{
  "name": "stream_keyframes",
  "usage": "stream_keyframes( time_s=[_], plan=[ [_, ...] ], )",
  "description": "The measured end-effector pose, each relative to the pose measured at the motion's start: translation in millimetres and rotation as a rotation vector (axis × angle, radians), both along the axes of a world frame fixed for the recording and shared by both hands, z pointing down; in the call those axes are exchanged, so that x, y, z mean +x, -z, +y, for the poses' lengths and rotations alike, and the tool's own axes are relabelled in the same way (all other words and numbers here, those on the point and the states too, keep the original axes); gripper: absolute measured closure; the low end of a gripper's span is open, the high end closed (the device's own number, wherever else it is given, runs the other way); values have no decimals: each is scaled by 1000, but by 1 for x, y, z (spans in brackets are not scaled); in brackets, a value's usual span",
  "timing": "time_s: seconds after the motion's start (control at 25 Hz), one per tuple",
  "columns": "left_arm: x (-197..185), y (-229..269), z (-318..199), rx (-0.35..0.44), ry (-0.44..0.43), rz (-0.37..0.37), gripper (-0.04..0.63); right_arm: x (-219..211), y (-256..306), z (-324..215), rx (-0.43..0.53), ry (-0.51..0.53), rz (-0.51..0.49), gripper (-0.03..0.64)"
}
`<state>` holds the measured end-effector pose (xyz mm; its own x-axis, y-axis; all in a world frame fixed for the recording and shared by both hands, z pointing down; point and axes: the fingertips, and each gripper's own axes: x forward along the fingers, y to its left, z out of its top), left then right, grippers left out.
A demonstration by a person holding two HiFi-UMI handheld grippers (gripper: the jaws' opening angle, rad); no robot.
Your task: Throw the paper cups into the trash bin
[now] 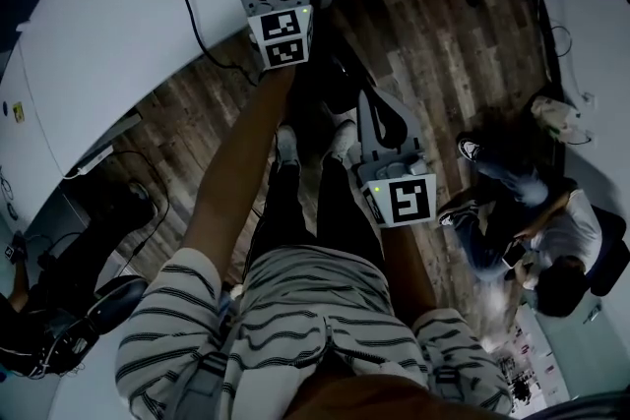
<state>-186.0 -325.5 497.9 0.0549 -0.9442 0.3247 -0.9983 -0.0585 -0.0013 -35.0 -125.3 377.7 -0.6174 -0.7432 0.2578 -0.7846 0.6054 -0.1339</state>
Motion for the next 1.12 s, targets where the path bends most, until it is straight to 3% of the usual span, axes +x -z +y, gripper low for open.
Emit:
stream_keyframes(
  time_s=[0.48, 1.12],
  plan=[
    [-9, -19, -33, -55, 10, -35, 279, 3, -11, 5, -20, -12, 11, 607],
    [-11, -32, -50, -87, 0, 19, 308, 18, -21, 5, -40, -52, 29, 607]
  ],
)
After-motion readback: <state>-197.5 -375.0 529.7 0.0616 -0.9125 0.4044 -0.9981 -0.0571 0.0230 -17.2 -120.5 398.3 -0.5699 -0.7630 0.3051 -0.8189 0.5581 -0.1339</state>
